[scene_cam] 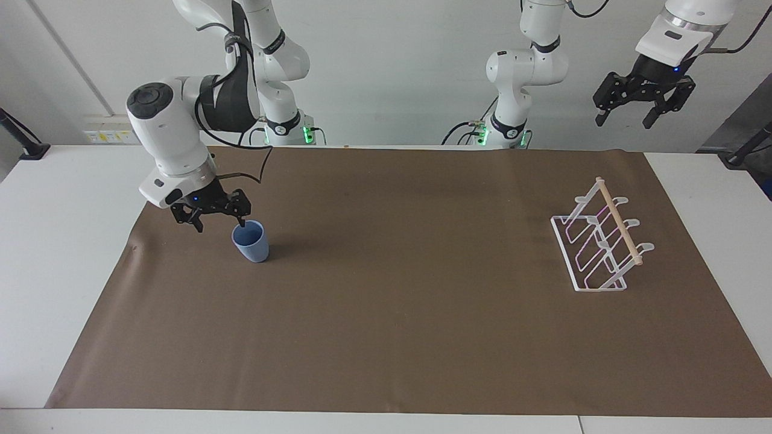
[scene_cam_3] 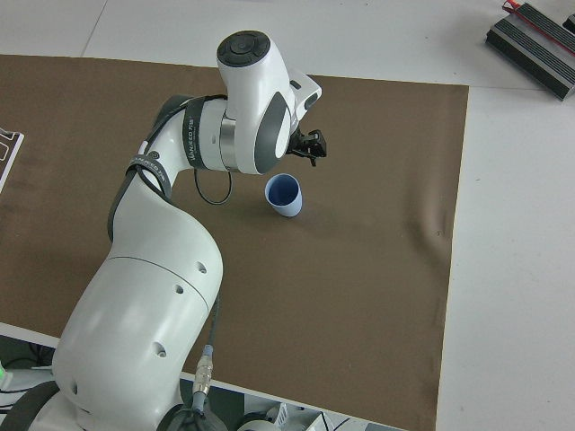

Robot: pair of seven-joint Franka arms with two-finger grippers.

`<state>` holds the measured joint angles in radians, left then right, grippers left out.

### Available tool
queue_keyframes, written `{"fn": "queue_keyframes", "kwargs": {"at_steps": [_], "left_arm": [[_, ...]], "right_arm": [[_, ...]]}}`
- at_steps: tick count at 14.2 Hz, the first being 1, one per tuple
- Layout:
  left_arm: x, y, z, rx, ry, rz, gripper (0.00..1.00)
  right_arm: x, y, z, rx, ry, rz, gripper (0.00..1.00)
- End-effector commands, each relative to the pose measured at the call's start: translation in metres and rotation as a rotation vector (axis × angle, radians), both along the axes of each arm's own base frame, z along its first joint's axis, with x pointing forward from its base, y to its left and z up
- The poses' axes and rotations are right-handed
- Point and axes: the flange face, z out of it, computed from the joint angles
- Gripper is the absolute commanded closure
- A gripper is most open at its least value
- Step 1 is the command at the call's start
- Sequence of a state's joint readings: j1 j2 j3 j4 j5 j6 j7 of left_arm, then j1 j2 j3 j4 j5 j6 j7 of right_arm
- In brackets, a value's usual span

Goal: Hang cup on cup holder
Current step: 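Reach the right gripper down and grasp the light blue cup's rim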

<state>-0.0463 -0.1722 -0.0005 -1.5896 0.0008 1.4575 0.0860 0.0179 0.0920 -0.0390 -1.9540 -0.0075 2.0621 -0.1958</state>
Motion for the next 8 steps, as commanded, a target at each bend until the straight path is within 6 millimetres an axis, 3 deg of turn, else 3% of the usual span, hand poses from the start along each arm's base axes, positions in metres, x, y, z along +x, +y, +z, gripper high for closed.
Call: {"fn": "queue_keyframes", "kwargs": {"at_steps": [1,3,8], "left_arm": [[-0.006,0.002,0.0,0.007,-0.02,0.016,0.0],[-0.004,0.0,0.0,0.006,-0.034,0.028,0.0],[-0.006,-0.014,0.001,0.0,-0.037,0.1,0.0]], "right_arm": [[-0.018,-0.007,-0.032,0.018,-0.015,0.024,0.0],[-0.02,-0.007,-0.044,0.015,-0.052,0.027,0.0],[-0.019,-0.008,-0.044,0.015,-0.056,0.035,0.0]]}}
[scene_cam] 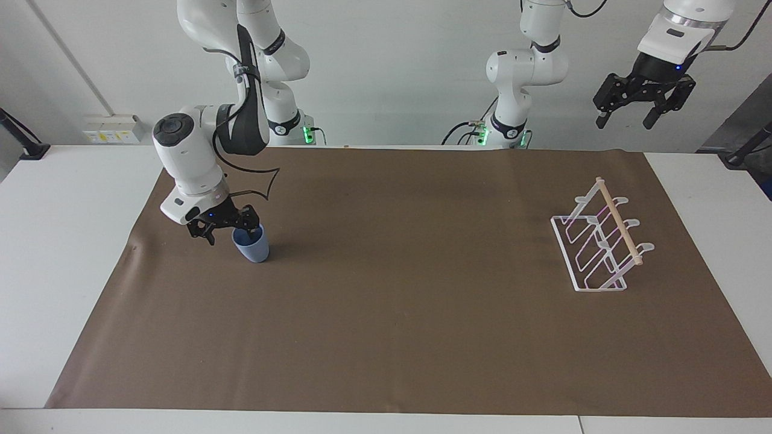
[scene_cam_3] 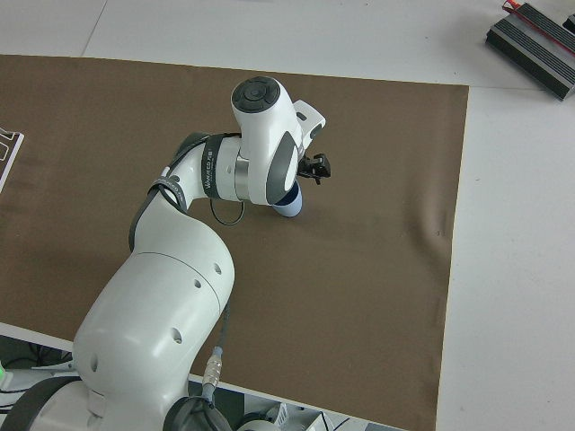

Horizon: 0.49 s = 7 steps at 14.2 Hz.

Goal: Hang cup on cup holder
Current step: 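Reach the right gripper down and grasp the light blue cup's rim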

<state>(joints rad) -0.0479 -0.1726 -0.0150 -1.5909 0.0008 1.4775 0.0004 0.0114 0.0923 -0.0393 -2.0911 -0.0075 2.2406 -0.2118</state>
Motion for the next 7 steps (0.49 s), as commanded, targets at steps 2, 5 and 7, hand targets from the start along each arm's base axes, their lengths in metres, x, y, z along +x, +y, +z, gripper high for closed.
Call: {"fn": "queue_keyframes", "kwargs": {"at_steps": [2,5,7], "left_arm": [[-0.008,-0.007,-0.003,-0.015,-0.012,0.114,0.0],[-0.009,-0.011,-0.005,-0.026,-0.003,0.164,0.0],[-0.012,-0.013,-0.006,-0.024,0.002,0.161,0.0]], "right_arm": [[-0.01,-0.008,0.002,0.017,0.01,0.033,0.0],[-0.018,-0.01,-0.005,0.016,0.035,0.084,0.0],[-0.022,-0.021,-0.008,0.014,0.037,0.125,0.0]]}}
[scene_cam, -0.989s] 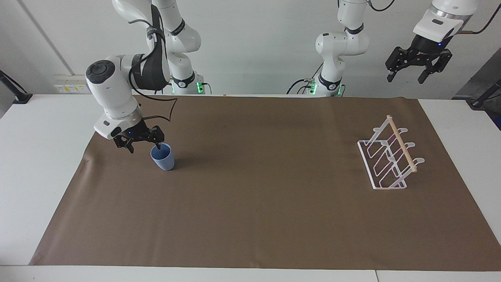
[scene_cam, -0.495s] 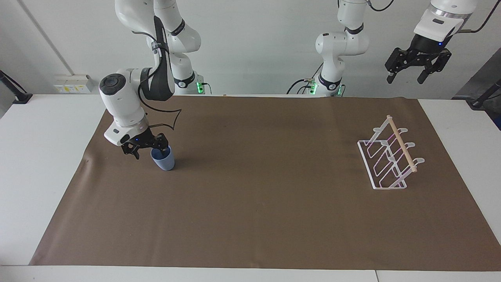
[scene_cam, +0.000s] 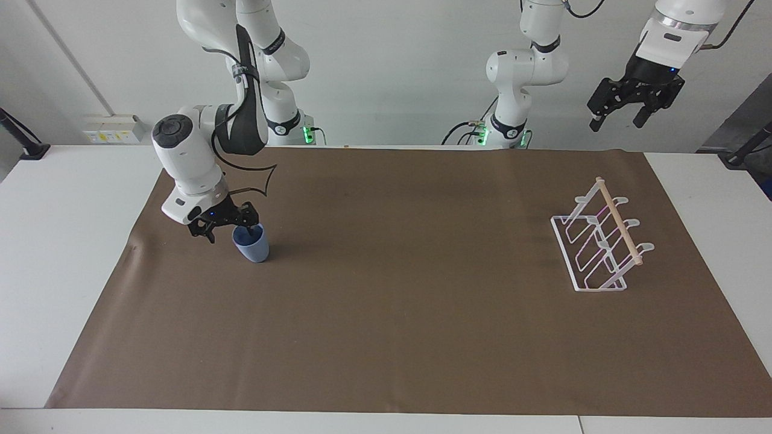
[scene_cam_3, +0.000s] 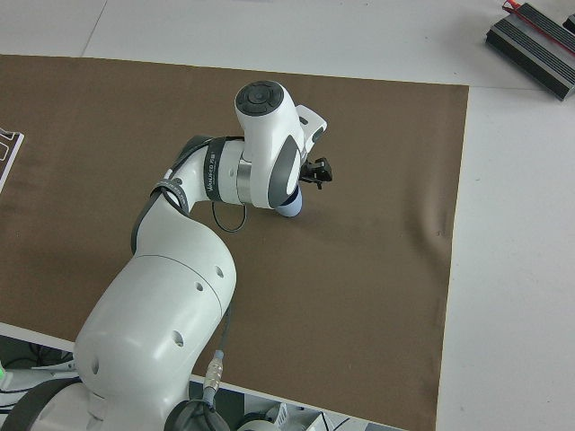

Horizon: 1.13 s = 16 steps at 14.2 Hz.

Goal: Hang cup on cup holder
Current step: 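Reach the right gripper down and grasp the light blue cup's rim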

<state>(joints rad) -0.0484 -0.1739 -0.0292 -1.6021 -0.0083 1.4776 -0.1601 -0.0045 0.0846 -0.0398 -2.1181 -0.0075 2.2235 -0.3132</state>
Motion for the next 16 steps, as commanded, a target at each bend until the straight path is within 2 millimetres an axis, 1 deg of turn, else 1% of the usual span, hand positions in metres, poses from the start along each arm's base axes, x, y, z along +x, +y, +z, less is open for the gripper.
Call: {"fn": "queue_keyframes", "kwargs": {"at_steps": [1,2,3,4,5,8,10,12,13,15,16], "left_arm": [[-0.012,-0.004,-0.002,-0.008,-0.007,0.017,0.0],[-0.012,-0.005,-0.002,-0.008,-0.007,0.015,0.0],[-0.012,-0.005,-0.002,-0.008,-0.007,0.017,0.0],[-0.012,-0.006,-0.002,-0.008,-0.008,0.014,0.0],[-0.012,-0.008,-0.002,-0.007,-0.007,0.011,0.0],[-0.015,-0.008,-0.005,-0.006,-0.001,0.009,0.0],[-0.015,-0.008,-0.006,-0.006,-0.001,0.009,0.0],[-0.015,-0.009,-0.006,-0.006,0.001,0.009,0.0],[-0.015,-0.009,-0.006,-0.006,0.001,0.009,0.0],[-0.015,-0.009,-0.006,-0.006,-0.001,0.008,0.0],[-0.015,-0.009,-0.006,-0.005,0.001,0.008,0.0]], "right_arm": [[-0.013,-0.012,0.001,0.017,0.001,0.053,0.0],[-0.015,-0.011,0.0,0.017,0.004,0.065,0.0],[-0.018,-0.011,-0.001,0.018,0.008,0.07,0.11],[-0.018,-0.01,-0.001,0.018,0.009,0.073,0.3],[-0.019,-0.009,-0.001,0.02,0.012,0.07,0.45],[-0.019,-0.008,-0.002,0.064,0.014,0.025,1.0],[-0.018,-0.008,-0.001,0.082,0.009,-0.004,1.0],[-0.017,-0.004,0.001,0.082,0.014,0.005,1.0],[-0.014,-0.003,0.004,0.084,0.022,0.01,1.0],[0.002,0.001,0.032,0.1,0.049,0.021,1.0],[0.009,0.006,0.053,0.115,0.044,0.028,1.0]]}}
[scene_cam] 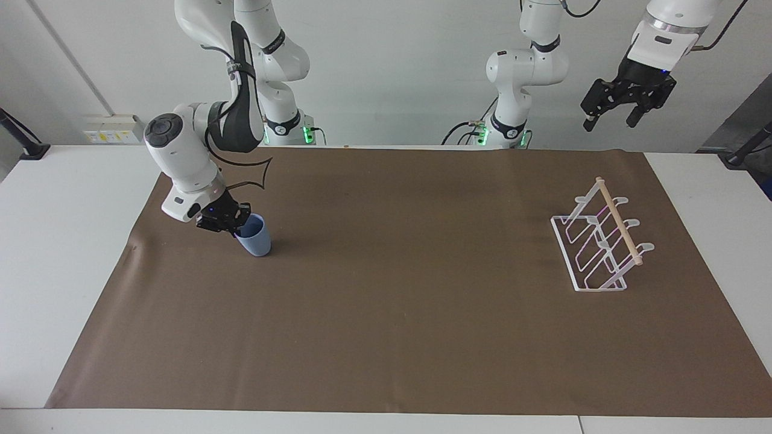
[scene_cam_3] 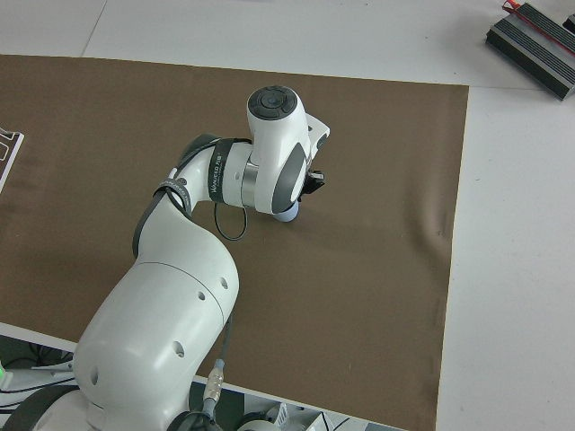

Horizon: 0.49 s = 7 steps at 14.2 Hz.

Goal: Hang cup on cup holder
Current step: 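Lift the cup sideways with the right gripper while the left gripper approaches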

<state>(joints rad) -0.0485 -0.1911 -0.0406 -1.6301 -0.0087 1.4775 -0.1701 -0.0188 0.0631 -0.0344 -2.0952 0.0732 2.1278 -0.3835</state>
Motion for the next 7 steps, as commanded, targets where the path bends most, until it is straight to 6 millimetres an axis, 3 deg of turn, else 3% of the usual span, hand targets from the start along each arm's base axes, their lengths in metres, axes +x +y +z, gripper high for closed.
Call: {"fn": "queue_keyframes", "kwargs": {"at_steps": [1,3,7], "left_arm": [[-0.009,-0.003,-0.001,-0.008,-0.01,0.007,0.0],[-0.009,-0.003,-0.001,-0.008,-0.01,0.006,0.0],[-0.009,-0.006,-0.001,-0.007,-0.011,0.006,0.0]], "right_arm": [[0.02,0.02,0.06,0.074,-0.008,0.018,1.0],[0.026,0.028,0.089,0.131,-0.01,0.004,1.0],[0.026,0.044,0.117,0.271,0.006,-0.014,1.0]]}}
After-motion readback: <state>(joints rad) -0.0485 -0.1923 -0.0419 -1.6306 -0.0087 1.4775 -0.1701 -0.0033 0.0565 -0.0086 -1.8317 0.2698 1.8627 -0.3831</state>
